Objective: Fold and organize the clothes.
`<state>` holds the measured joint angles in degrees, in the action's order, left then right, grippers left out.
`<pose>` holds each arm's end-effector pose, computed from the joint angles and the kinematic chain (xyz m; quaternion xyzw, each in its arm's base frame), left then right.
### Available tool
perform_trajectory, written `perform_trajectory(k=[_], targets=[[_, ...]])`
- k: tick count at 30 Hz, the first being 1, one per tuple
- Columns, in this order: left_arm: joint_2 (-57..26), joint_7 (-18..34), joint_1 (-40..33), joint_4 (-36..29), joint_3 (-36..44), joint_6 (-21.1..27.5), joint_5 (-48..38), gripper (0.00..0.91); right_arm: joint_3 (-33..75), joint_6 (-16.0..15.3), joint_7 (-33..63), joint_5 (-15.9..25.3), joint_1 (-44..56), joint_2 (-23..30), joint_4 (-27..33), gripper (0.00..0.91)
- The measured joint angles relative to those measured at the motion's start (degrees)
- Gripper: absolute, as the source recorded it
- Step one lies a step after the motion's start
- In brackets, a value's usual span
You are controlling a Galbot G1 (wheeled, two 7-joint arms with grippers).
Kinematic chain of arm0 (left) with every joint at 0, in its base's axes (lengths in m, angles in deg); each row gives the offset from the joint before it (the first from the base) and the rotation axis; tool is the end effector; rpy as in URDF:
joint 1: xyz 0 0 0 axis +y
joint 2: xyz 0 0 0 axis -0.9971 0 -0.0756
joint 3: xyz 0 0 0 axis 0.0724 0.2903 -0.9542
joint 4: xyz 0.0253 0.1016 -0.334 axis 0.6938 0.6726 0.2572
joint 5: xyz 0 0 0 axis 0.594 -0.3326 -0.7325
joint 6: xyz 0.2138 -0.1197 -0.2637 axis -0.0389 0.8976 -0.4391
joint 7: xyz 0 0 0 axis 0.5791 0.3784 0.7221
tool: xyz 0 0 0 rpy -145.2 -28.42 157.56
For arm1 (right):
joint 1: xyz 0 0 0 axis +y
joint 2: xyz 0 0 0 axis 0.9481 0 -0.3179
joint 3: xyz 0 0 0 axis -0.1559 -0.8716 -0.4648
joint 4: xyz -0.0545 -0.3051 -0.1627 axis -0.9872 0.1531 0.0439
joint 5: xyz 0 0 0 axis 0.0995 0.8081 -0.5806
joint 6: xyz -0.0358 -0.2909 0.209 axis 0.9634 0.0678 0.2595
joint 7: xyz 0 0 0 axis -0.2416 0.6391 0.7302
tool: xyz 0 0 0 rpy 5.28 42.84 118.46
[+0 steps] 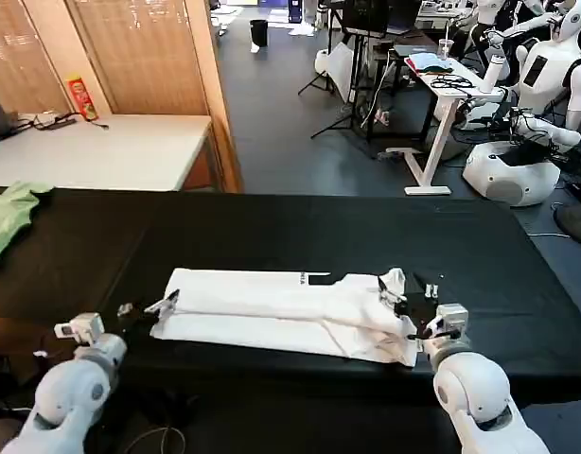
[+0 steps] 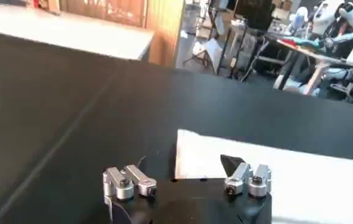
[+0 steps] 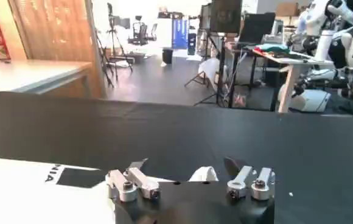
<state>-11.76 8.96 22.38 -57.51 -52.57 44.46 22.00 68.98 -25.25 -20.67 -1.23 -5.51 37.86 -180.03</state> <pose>0.2645 0.1544 -0.2886 -0.0247 -0.9703 0.0851 0.2252 0.2723 -0.0583 -0.2471 0.0489 -0.9859 0.0192 0.1590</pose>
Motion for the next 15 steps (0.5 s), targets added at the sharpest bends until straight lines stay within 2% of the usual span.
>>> perform_trajectory(k=[4, 5, 6, 10, 15], targets=[[1.0, -0.7, 1.2, -0.2, 0.1, -0.4, 2.1, 0.517, 0.1, 0.0, 0.0, 0.0, 0.1, 0.0, -0.1, 0.878], [1.2, -0.8, 1.4, -0.2, 0.1, -0.4, 2.5, 0.478, 0.1, 0.0, 0.1, 0.1, 0.1, 0.0, -0.1, 0.878], [1.3, -0.9, 1.4, -0.2, 0.3, -0.4, 2.9, 0.361, 0.0, 0.0, 0.1, 0.1, 0.1, 0.0, -0.1, 0.878], [2.1, -1.7, 1.0, 0.7, 1.0, -0.7, 4.6, 0.224, -0.3, 0.0, 0.1, 0.5, 0.1, 0.2, -0.1, 0.878], [2.5, -2.8, 0.4, 2.1, 1.5, -0.7, 5.7, 0.156, -0.5, 0.2, -0.2, 1.4, 0.1, 0.2, -0.2, 0.878]])
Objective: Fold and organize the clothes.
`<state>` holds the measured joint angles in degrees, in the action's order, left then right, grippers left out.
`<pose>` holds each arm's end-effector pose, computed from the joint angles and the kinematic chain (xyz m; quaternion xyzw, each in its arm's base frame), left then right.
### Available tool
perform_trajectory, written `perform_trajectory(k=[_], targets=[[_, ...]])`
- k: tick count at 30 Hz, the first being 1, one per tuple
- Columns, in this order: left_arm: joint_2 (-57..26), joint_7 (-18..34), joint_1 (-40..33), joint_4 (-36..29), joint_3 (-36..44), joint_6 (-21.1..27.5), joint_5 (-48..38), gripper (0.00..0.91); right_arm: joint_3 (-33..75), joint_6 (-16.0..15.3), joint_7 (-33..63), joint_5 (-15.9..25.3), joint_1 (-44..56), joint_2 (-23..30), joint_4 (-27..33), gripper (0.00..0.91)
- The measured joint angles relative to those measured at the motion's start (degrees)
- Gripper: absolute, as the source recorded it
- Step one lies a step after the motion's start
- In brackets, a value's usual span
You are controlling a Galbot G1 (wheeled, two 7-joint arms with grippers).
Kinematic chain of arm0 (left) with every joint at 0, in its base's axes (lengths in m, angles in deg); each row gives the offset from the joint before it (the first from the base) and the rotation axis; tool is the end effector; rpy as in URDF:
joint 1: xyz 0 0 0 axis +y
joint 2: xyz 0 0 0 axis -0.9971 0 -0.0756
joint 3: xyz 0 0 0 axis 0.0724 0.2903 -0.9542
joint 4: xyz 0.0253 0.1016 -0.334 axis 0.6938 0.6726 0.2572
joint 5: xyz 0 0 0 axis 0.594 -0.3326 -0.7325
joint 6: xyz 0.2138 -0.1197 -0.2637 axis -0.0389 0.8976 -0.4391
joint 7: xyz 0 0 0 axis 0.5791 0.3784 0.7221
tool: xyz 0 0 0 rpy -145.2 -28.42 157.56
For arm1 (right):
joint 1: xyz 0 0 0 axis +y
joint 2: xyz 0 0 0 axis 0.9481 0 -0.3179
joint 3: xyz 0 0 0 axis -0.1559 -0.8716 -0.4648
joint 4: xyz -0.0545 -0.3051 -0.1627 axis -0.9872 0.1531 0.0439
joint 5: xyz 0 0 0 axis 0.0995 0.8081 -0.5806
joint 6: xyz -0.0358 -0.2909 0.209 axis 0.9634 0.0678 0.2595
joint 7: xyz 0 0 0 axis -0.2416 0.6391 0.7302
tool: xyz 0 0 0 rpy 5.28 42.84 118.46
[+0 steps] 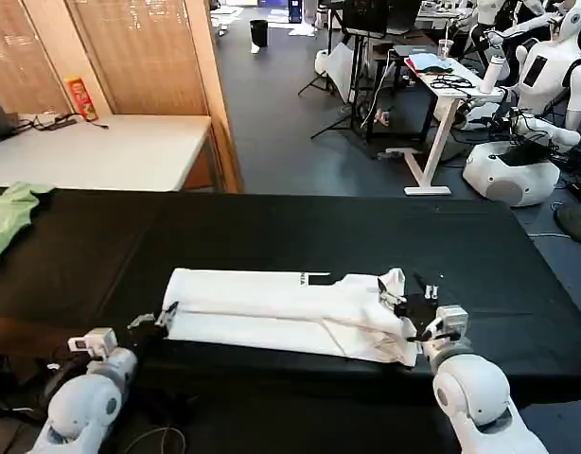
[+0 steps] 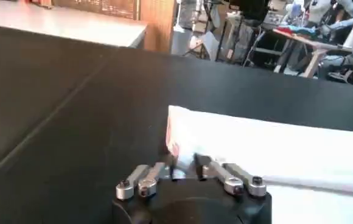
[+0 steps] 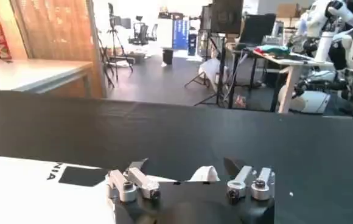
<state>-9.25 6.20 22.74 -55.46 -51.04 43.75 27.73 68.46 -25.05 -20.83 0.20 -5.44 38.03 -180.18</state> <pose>0.2603 0.1434 -0.3122 -0.0365 -0.9676 0.0671 0.2406 0.2713 -0.0547 -0.2478 0.0506 -0.9860 0.0283 0.1562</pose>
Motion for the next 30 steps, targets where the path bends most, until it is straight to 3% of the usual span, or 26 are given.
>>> perform_trajectory(k=[2, 3, 4, 8, 18, 24, 30], targets=[[-0.2, -0.3, -0.1, 0.4, 0.3, 0.2, 0.5, 0.117, 0.0, 0.1, -0.2, 0.4, 0.1, 0.0, 0.0, 0.878], [-0.4, -0.5, -0.2, 0.7, 0.4, 0.2, 0.7, 0.01, 0.0, 0.2, -0.2, 0.5, 0.1, 0.0, 0.0, 0.878], [-0.6, -0.8, -0.2, 0.8, 0.5, 0.2, 1.0, 0.0, 0.0, 0.2, -0.3, 0.6, 0.1, 0.0, 0.0, 0.878], [-1.5, -1.0, -0.2, 0.9, 0.6, -0.6, 5.3, 0.0, 0.1, 0.3, -0.3, 0.9, 0.2, 0.3, 0.0, 0.878], [-8.7, -1.4, 2.0, 1.9, -4.5, -9.7, 25.6, 0.0, 0.5, 0.5, -0.3, 0.9, 0.3, 0.7, 0.1, 0.878], [-14.0, -1.3, 2.5, 2.3, -7.1, -10.2, 26.2, 0.0, 0.0, 0.5, -0.3, 1.2, 0.5, 1.8, 0.1, 0.878], [-11.5, 1.4, 3.3, -2.5, -4.4, -6.1, 20.2, 0.0, 0.6, 0.6, -0.3, 1.8, 1.2, 2.0, -0.1, 0.878]])
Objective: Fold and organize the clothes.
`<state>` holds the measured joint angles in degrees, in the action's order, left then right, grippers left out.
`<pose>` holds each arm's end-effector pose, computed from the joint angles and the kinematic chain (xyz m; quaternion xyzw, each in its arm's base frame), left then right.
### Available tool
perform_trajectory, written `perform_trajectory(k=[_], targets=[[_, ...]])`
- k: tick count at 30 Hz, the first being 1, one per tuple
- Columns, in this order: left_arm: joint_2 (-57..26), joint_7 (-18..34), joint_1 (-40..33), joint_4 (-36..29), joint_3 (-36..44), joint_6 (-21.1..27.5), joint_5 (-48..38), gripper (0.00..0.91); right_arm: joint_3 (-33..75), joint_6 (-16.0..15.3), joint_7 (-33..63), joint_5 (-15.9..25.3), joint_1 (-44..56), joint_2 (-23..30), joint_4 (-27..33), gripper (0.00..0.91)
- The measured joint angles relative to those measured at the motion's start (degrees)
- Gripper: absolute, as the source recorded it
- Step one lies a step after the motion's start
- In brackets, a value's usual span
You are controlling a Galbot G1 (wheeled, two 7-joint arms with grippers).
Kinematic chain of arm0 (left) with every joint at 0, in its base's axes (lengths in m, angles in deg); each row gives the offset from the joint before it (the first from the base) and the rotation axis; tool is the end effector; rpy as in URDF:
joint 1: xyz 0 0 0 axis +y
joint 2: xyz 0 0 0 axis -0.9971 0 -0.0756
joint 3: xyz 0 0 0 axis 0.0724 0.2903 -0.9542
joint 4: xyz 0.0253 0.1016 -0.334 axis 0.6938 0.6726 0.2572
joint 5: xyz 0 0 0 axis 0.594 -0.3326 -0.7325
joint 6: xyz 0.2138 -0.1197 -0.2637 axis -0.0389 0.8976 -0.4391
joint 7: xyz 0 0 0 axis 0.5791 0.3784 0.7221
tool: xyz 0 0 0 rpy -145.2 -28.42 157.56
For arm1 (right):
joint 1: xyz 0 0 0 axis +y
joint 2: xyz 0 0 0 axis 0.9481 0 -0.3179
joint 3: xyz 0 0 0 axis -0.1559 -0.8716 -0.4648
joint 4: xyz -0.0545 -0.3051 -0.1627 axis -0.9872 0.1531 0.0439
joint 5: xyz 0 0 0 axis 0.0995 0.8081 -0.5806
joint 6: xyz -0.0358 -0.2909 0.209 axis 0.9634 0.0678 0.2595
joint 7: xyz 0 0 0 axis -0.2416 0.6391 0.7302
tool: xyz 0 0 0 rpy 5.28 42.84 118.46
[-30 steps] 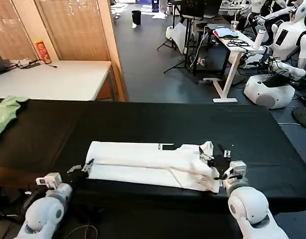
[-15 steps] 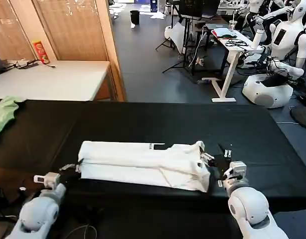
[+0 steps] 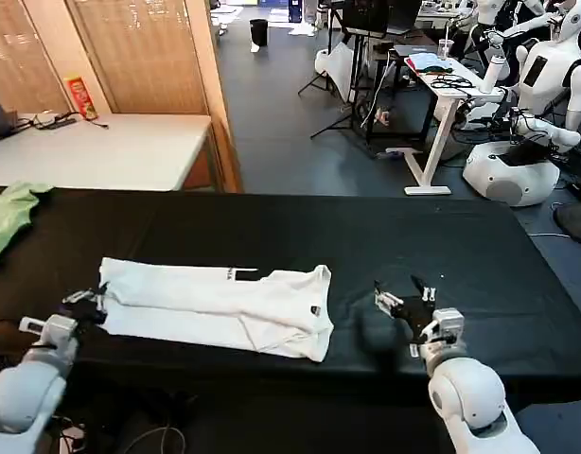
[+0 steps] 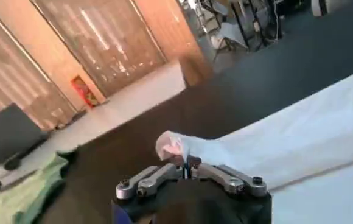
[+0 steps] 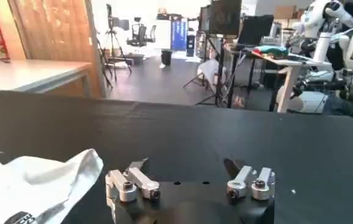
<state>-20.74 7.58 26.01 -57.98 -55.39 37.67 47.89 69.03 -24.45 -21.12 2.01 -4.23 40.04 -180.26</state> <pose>0.2569 0.1939 -0.2675 0.0101 -0.9620 -0.2115 0.1726 0.2659 -0.0512 -0.2537 0.0423 -0.9865 0.0242 0.1561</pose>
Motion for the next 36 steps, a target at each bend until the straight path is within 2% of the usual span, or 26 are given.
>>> perform_trajectory(k=[5, 12, 20, 36], targets=[[5.3, 3.3, -1.0, -7.2, 6.1, 3.1, -5.2, 0.0, 0.6, 0.0, 0.0, 0.7, 0.8, 0.6, -0.2, 0.878], [10.5, 4.0, -2.7, -12.8, 16.3, 3.8, -5.6, 0.0, 1.6, 0.1, -0.1, 1.2, 1.5, 1.2, -0.3, 0.878], [14.4, 4.7, -4.8, -14.4, 24.2, 4.6, -9.9, 0.0, 2.2, 0.1, -0.2, 1.5, 1.6, 1.5, -0.3, 0.878], [18.9, 2.7, -7.3, -13.2, 31.0, 3.0, -11.7, 0.0, 1.1, 0.4, -0.6, 2.9, 1.8, 2.5, 0.5, 0.878]])
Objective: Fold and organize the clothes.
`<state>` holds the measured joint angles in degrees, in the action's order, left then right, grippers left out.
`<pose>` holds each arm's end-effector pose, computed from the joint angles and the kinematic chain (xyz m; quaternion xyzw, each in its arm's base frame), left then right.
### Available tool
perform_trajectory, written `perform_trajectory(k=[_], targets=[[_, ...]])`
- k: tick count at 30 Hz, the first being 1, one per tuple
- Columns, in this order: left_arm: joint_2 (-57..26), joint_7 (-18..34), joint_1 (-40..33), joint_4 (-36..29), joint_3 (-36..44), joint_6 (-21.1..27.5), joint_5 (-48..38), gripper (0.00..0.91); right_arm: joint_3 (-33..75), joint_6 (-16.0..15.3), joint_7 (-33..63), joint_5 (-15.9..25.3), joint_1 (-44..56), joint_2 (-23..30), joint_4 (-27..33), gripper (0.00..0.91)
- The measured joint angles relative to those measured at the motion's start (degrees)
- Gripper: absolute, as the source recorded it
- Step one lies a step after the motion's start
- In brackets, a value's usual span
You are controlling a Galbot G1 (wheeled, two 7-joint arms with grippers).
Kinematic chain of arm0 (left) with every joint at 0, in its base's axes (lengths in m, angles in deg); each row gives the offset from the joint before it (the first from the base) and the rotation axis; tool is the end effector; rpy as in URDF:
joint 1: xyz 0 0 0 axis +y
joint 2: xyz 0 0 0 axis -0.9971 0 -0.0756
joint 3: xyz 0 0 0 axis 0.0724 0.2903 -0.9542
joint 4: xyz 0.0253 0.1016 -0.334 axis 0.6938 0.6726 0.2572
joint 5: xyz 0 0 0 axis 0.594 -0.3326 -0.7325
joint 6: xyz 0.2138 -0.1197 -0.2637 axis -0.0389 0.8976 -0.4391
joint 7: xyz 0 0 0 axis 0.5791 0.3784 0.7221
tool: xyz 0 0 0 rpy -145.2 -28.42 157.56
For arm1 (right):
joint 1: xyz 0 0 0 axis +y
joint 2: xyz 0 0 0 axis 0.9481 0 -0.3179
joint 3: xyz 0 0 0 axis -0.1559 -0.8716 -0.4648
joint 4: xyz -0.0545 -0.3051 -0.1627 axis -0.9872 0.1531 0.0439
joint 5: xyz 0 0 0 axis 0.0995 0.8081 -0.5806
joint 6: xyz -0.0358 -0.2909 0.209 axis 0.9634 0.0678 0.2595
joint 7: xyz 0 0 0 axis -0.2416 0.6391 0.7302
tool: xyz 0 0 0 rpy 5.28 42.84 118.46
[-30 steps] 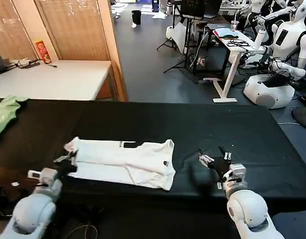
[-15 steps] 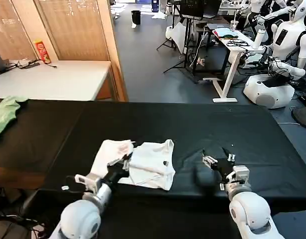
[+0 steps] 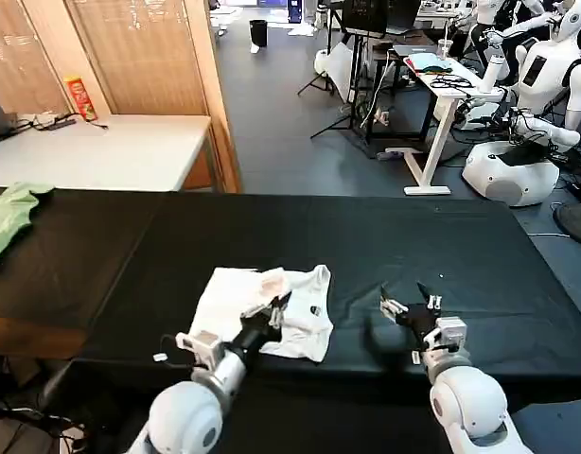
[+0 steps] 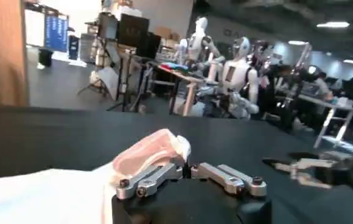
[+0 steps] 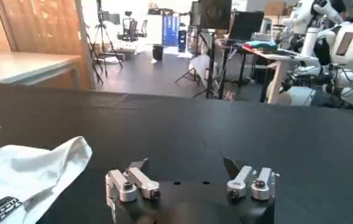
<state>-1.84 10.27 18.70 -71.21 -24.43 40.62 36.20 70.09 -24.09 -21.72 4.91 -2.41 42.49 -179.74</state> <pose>0.2318 -0.0515 -0.2567 -0.2429 -0.9569 0.0875 0.1333 0.2585 -0.0500 -0.2653 0.0274 -0.9854 0.0260 0.1662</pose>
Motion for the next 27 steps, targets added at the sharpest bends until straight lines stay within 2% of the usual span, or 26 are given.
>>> perform_trajectory(k=[9, 10, 11, 20, 27], targets=[[2.2, 0.4, -2.3, 3.4, 1.6, -1.0, 0.8, 0.0, 0.2, 0.1, -0.2, 0.2, 0.1, -0.2, 0.1, 0.878], [2.5, 0.4, -2.4, 3.9, 1.8, -1.0, 1.0, 0.692, 0.2, 0.1, -0.2, 0.2, 0.1, -0.3, 0.1, 0.878], [2.7, 0.7, -2.5, 4.4, 2.0, -0.9, 1.1, 0.878, 0.2, 0.1, -0.4, 0.2, 0.0, -0.3, 0.2, 0.878], [5.6, 1.1, -2.8, 7.8, 4.0, -1.6, 1.9, 0.878, -1.4, 2.4, -2.3, -0.1, -1.1, -1.3, 1.9, 0.878], [8.5, 4.8, -0.9, 5.6, 5.0, 1.3, -6.0, 0.878, -4.8, 2.7, -4.1, -3.0, -3.5, -3.0, 3.7, 0.878]])
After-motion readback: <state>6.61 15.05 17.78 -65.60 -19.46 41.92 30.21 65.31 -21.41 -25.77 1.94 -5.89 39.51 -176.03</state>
